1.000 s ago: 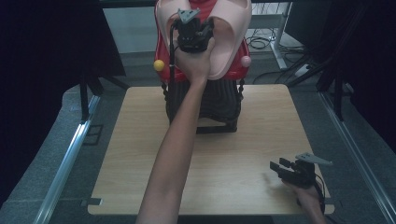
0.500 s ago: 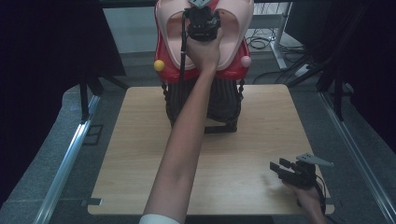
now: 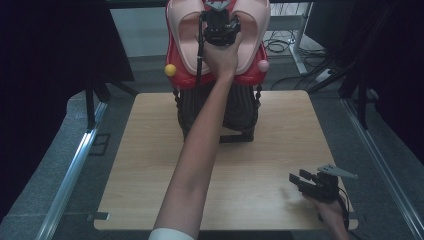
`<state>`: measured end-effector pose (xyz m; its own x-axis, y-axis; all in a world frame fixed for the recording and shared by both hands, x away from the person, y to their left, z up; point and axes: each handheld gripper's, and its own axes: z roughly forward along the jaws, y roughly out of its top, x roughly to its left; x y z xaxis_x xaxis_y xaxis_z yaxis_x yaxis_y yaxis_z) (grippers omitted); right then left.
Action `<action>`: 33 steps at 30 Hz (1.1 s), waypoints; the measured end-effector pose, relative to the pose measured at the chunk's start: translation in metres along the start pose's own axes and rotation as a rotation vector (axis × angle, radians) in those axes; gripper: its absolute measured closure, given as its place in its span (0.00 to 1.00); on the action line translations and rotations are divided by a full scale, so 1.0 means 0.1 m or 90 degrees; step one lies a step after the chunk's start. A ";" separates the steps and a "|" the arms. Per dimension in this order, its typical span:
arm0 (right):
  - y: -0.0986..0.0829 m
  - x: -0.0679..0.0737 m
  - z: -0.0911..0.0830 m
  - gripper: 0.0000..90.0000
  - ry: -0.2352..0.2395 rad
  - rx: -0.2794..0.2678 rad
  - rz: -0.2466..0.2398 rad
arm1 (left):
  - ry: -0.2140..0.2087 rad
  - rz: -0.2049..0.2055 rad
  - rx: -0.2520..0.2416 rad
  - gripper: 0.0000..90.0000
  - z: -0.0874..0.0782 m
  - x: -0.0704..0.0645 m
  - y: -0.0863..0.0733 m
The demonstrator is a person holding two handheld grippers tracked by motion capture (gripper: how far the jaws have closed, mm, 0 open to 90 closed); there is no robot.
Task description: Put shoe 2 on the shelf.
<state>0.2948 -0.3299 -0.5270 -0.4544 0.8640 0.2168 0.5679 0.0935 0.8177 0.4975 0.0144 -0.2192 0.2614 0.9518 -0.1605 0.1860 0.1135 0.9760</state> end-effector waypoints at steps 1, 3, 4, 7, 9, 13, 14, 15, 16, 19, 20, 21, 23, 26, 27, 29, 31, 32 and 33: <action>0.00 0.00 0.00 0.51 0.000 0.000 0.000 | -0.011 -0.005 -0.001 0.70 -0.01 0.02 -0.01; 0.00 -0.01 0.00 0.51 -0.001 0.000 -0.001 | -0.021 -0.009 -0.002 0.62 -0.05 0.05 -0.02; 0.00 -0.01 0.00 0.51 -0.002 0.001 -0.002 | -0.033 -0.018 -0.005 0.58 -0.07 0.07 -0.03; 0.00 -0.01 0.00 0.51 -0.004 0.002 -0.001 | -0.058 -0.014 -0.010 0.54 -0.15 0.13 -0.06; 0.00 0.00 0.00 0.51 -0.005 0.001 0.000 | -0.076 -0.013 -0.013 0.52 -0.22 0.17 -0.08; 0.00 0.00 0.00 0.51 -0.008 0.001 -0.001 | -0.110 -0.003 -0.017 0.49 -0.41 0.23 -0.12; 0.00 0.00 0.00 0.51 -0.008 0.002 -0.001 | -0.119 -0.001 -0.012 0.48 -0.46 0.25 -0.13; 0.00 0.00 0.00 0.51 -0.010 0.003 -0.003 | -0.125 0.003 -0.011 0.48 -0.51 0.26 -0.15; 0.00 0.00 0.00 0.51 -0.011 0.003 -0.002 | -0.132 0.006 -0.008 0.48 -0.57 0.29 -0.18; 0.01 0.00 0.01 0.51 -0.012 0.001 -0.003 | -0.150 0.014 -0.008 0.48 -0.73 0.37 -0.26; 0.01 0.00 0.01 0.51 -0.012 0.001 -0.004 | -0.155 0.015 -0.006 0.48 -0.77 0.39 -0.28; 0.01 0.00 0.01 0.51 -0.013 0.001 -0.005 | -0.164 0.015 -0.005 0.48 -0.83 0.42 -0.32; 0.01 0.00 0.01 0.51 -0.017 0.000 -0.004 | -0.174 0.024 0.000 0.47 -0.92 0.47 -0.38; 0.01 0.00 0.00 0.51 -0.020 0.002 -0.004 | -0.193 0.035 0.008 0.47 -1.03 0.53 -0.50; 0.01 0.00 0.01 0.51 -0.021 0.001 -0.003 | -0.199 0.036 0.011 0.47 -1.06 0.55 -0.54; 0.01 0.00 0.01 0.51 -0.022 0.002 -0.003 | -0.216 0.037 0.016 0.46 -1.12 0.60 -0.62; 0.01 0.00 0.02 0.51 -0.022 0.004 -0.001 | -0.230 0.036 0.022 0.46 -1.17 0.64 -0.70; 0.01 0.00 0.03 0.51 -0.022 0.006 -0.004 | -0.237 0.036 0.022 0.46 -1.20 0.66 -0.73; 0.01 0.00 0.03 0.51 -0.022 0.008 -0.005 | -0.243 0.038 0.022 0.46 -1.23 0.68 -0.76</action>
<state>0.2976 -0.3284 -0.5284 -0.4347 0.8801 0.1910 0.5726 0.1063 0.8129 0.3851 0.1055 -0.2865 0.6047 0.7816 -0.1533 0.1899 0.0454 0.9807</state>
